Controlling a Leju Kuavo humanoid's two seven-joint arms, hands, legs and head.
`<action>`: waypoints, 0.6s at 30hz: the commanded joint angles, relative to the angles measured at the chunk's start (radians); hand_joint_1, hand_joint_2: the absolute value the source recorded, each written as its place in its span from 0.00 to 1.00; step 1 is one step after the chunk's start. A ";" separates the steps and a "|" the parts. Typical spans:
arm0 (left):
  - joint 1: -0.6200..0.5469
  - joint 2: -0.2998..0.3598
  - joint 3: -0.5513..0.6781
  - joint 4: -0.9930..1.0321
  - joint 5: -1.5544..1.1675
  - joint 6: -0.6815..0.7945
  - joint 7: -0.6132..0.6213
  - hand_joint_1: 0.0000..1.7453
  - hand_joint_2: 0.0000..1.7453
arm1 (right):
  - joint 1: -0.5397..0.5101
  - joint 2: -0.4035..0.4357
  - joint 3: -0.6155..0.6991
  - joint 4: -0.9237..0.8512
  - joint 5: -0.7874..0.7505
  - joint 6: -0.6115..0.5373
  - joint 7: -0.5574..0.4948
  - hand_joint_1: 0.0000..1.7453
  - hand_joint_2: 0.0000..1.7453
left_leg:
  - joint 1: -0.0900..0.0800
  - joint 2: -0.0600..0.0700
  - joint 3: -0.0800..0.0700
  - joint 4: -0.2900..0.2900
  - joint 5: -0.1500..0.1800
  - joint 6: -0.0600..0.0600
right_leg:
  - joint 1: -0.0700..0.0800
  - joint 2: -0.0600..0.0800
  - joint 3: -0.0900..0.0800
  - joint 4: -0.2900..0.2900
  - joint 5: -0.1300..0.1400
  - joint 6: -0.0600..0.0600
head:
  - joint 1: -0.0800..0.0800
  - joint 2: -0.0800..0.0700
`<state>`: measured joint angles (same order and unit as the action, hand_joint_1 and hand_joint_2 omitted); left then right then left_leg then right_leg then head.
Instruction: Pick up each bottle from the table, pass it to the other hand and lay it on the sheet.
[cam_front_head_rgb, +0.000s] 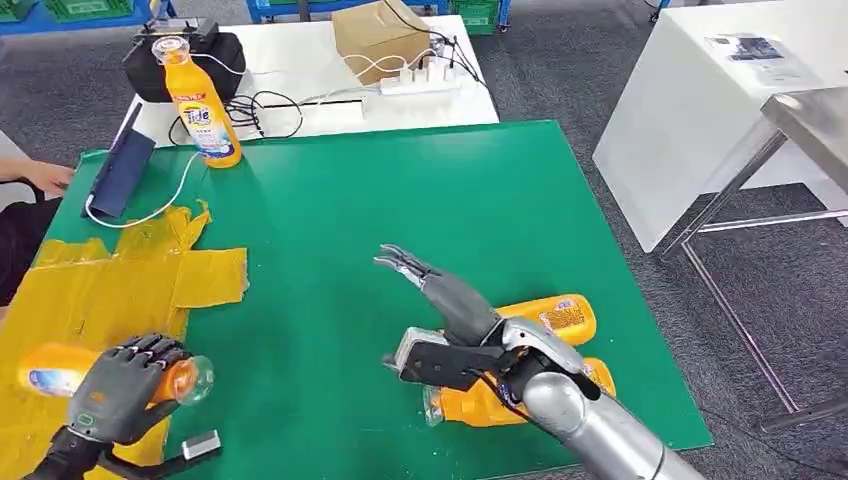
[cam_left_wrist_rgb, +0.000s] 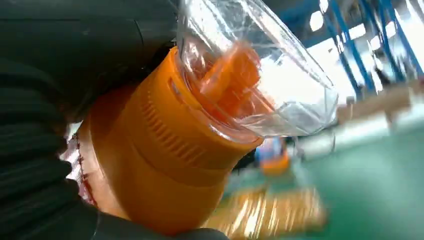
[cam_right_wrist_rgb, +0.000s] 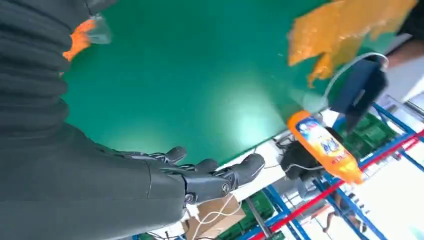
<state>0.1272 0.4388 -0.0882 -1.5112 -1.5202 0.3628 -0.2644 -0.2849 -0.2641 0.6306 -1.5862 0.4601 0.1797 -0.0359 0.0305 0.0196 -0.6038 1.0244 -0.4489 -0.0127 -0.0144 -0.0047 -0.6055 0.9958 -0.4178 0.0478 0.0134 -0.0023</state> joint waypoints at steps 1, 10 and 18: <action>-0.032 0.086 -0.114 0.371 0.027 0.033 0.032 1.00 1.00 | 0.226 -0.213 0.043 -0.128 0.109 -0.066 -0.047 0.00 1.00 | -0.001 -0.005 0.005 -0.003 0.000 0.002 | 0.000 -0.004 0.006 -0.003 -0.002 -0.001 | 0.000 0.000; -0.022 0.139 -0.141 0.383 0.150 -0.012 0.005 0.00 1.00 | 0.401 -0.344 -0.043 -0.214 0.134 -0.051 -0.043 0.00 1.00 | -0.003 -0.005 0.004 -0.002 -0.005 0.001 | -0.003 -0.001 0.006 -0.001 -0.005 0.001 | 0.000 0.000; 0.000 0.067 -0.097 0.320 0.256 0.009 -0.033 0.00 0.00 | 0.489 -0.404 -0.050 -0.256 0.139 -0.086 0.005 0.00 1.00 | -0.003 -0.004 0.011 -0.004 -0.005 0.002 | -0.003 -0.002 0.010 -0.003 -0.005 0.000 | -0.001 0.000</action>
<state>0.1065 0.5627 -0.1556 -1.2218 -1.2784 0.3807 -0.2861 0.1484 -0.6267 0.5917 -1.8066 0.5970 0.1023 -0.0404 0.0293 0.0184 -0.5974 1.0236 -0.4532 -0.0138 -0.0164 -0.0057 -0.5981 0.9953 -0.4218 0.0493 0.0126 -0.0023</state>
